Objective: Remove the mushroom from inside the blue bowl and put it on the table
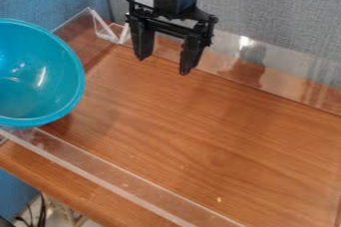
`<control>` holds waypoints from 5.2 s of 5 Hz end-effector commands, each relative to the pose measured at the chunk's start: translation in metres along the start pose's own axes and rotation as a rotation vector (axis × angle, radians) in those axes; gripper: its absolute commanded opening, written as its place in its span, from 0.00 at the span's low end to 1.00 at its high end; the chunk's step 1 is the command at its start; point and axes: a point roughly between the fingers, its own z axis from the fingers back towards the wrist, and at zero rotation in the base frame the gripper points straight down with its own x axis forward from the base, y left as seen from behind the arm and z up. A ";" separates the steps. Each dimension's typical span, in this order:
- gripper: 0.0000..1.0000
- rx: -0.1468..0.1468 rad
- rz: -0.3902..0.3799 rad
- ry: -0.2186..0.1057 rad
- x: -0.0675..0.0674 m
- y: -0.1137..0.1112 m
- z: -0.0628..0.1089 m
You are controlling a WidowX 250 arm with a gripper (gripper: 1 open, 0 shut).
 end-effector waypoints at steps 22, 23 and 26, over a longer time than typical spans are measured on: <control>1.00 0.054 0.114 -0.145 0.129 -0.050 -0.091; 1.00 0.056 0.125 -0.148 0.129 -0.048 -0.091; 1.00 0.064 0.157 -0.155 0.129 -0.044 -0.092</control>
